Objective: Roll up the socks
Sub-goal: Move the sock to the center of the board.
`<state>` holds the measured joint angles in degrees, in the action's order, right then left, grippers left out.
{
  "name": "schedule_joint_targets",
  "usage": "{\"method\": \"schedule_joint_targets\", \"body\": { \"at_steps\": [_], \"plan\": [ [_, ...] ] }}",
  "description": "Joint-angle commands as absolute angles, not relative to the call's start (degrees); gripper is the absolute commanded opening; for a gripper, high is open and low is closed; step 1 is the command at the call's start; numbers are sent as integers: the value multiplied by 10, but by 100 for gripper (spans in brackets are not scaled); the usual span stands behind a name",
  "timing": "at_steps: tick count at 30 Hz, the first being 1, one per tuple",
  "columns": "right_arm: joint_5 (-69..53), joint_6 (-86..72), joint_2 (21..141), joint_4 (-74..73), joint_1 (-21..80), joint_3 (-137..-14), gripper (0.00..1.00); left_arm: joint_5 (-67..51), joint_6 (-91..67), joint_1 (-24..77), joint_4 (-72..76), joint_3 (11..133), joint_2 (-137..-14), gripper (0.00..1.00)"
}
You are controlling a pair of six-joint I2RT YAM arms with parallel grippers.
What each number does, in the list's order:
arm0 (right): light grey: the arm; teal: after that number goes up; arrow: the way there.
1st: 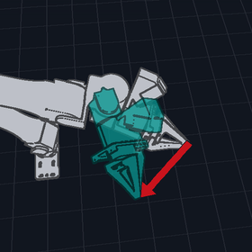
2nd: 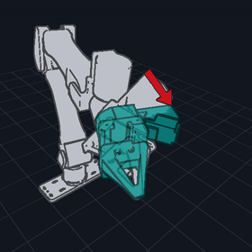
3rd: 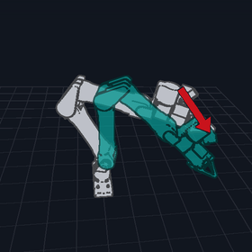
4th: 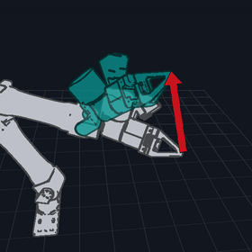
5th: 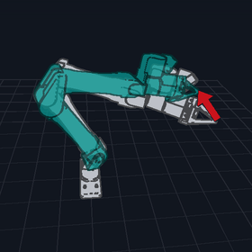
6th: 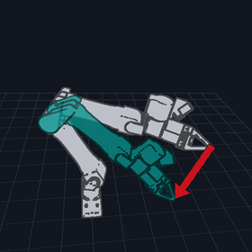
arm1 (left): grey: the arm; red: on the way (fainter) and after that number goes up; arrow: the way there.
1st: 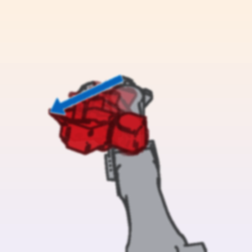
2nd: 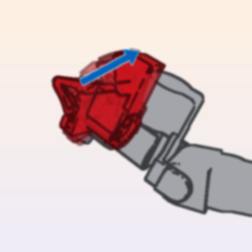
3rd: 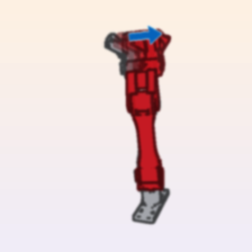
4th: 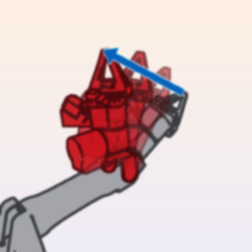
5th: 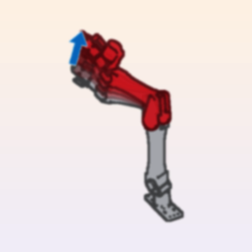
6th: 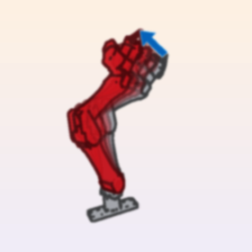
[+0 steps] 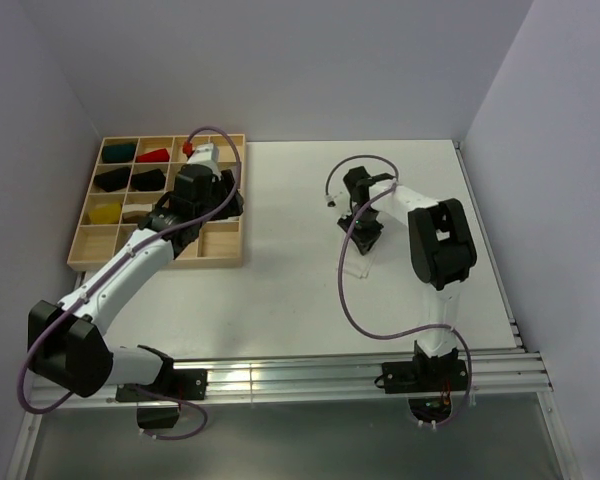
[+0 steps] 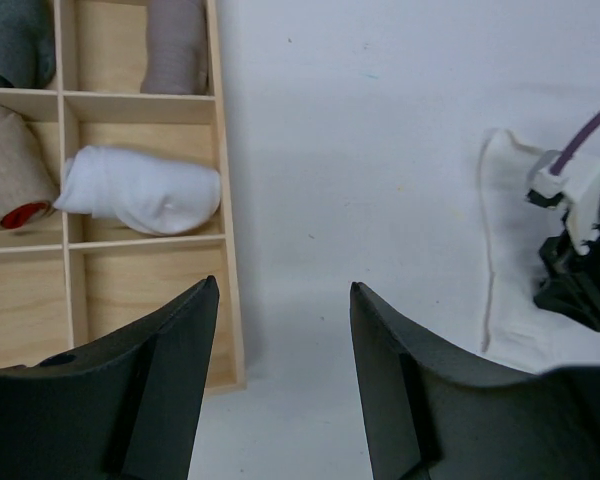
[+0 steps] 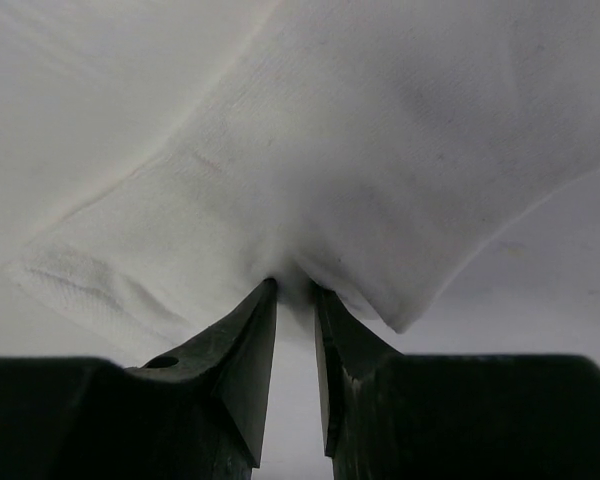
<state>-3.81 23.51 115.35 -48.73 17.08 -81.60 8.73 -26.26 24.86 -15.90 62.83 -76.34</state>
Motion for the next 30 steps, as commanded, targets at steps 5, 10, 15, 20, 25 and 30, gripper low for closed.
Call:
{"method": "schedule_joint_targets", "body": {
  "at_steps": [5,10,15,20,25,30],
  "plan": [
    [-134,183,1178,-548,225,-862,30,59,-278,258,-130,615,-722,60],
    [-127,166,1181,-543,235,-881,31,60,-276,261,-134,613,-723,60],
    [-89,154,1127,-507,235,-859,40,55,-277,262,-128,607,-715,60],
    [-44,170,1037,-460,243,-815,49,68,-279,262,-121,610,-696,60],
    [-54,222,991,-446,275,-755,48,88,-288,262,-108,612,-651,61],
    [-31,265,966,-407,331,-667,48,95,-282,262,-110,630,-628,62]
  ]
}}
